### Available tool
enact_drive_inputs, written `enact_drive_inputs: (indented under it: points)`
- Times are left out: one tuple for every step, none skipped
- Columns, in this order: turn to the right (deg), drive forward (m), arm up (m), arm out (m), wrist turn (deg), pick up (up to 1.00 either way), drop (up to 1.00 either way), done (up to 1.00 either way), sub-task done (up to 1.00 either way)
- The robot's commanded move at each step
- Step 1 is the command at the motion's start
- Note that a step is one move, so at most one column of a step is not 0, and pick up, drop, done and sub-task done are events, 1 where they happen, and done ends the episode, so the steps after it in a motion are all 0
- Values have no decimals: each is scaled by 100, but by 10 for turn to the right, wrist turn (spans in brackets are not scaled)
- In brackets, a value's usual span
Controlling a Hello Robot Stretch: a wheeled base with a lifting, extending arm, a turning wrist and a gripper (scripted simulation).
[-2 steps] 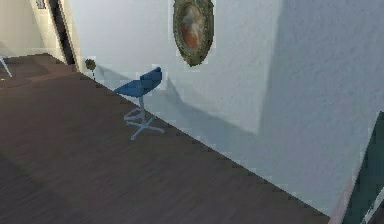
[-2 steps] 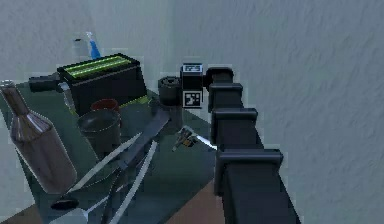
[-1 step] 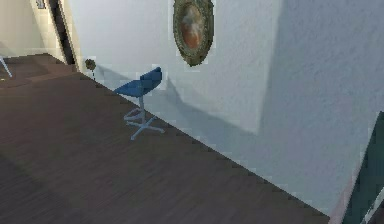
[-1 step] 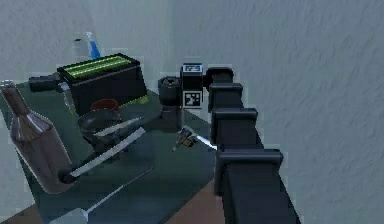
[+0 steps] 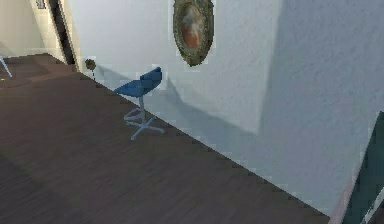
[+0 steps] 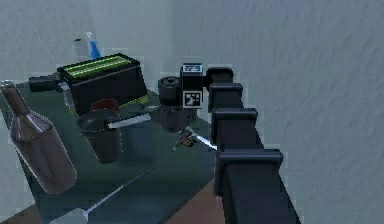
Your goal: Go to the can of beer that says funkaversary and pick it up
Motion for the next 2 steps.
enact_drive_inputs:
  points:
    - [0, 0, 0, 0, 330, 0, 0, 0, 0]
    - [0, 0, -16, 0, 0, 0, 0, 0, 0]
